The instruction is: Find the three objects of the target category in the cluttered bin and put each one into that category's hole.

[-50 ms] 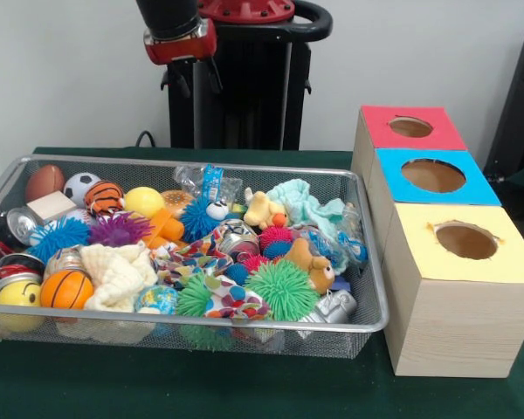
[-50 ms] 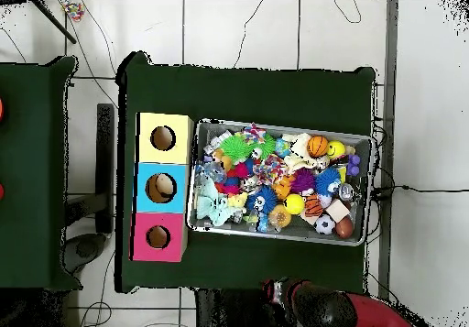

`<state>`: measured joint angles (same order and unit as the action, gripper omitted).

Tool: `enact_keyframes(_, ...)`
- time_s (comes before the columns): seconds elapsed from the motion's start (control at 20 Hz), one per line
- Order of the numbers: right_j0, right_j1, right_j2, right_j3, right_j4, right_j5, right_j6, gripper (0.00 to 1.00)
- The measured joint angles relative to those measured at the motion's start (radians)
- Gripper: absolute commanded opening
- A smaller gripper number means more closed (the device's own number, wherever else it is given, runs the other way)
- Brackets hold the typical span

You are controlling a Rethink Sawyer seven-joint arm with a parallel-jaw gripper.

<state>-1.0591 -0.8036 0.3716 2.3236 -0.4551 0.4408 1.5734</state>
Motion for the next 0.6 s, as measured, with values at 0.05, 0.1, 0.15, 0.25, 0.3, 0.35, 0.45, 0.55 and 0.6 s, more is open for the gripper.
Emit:
enact_keyframes(0.05, -0.005, -0.001, 0.000, 0.000, 0.000, 0.000, 0.000, 1.00)
enact_keyframes(0.1, -0.009, -0.002, 0.000, 0.000, 0.000, 0.000, 0.000, 1.00)
enact_keyframes(0.15, -0.020, -0.001, 0.000, 0.000, 0.000, 0.000, 0.000, 1.00)
enact_keyframes(0.25, -0.035, -0.001, 0.001, 0.000, 0.000, 0.000, 0.000, 1.00)
enact_keyframes(0.3, -0.040, -0.001, 0.001, -0.001, 0.000, 0.000, 0.000, 1.00)
enact_keyframes(0.35, -0.051, -0.001, 0.001, -0.002, 0.000, 0.000, 0.000, 1.00)
enact_keyframes(0.45, -0.062, 0.000, 0.001, -0.005, 0.000, 0.000, 0.000, 1.00)
enact_keyframes(0.55, -0.089, 0.007, 0.001, -0.013, -0.020, 0.000, 0.000, 1.00)
enact_keyframes(0.6, -0.095, 0.010, 0.000, -0.016, -0.031, 0.000, 0.000, 1.00)
